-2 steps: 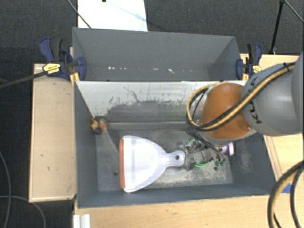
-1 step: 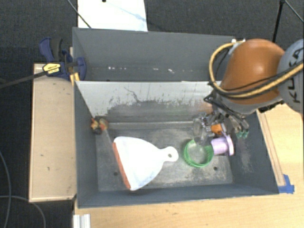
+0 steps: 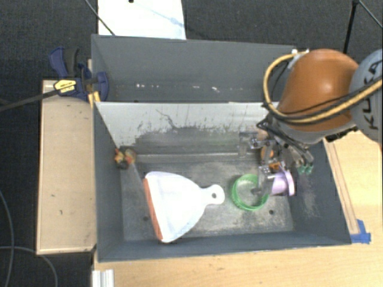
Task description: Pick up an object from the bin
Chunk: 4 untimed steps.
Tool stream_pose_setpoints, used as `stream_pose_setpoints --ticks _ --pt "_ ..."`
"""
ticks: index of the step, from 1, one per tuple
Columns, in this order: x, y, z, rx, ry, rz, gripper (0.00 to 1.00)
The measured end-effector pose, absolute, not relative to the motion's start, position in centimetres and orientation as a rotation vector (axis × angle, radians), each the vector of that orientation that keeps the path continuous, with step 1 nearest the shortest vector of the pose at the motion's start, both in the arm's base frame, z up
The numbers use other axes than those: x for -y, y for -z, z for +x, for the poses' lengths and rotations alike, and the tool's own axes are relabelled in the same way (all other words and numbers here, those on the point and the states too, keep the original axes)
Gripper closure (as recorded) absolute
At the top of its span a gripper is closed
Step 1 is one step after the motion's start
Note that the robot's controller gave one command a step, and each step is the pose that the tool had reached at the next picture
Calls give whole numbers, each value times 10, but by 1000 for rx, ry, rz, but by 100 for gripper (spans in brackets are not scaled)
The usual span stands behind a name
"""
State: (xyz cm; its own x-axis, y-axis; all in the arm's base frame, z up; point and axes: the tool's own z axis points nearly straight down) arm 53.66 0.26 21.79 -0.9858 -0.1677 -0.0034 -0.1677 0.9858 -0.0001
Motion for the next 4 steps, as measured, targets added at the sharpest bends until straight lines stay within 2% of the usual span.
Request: stream_pose_setpoints --ticks 1,2,3,4 --pt "-3 -218 537 -3127 0 -264 0" --pt "-4 -183 550 -3123 0 -189 0" --pt "-26 -139 544 -3137 -1 -138 0" --pt "-22 -113 553 -3115 -1 -359 0"
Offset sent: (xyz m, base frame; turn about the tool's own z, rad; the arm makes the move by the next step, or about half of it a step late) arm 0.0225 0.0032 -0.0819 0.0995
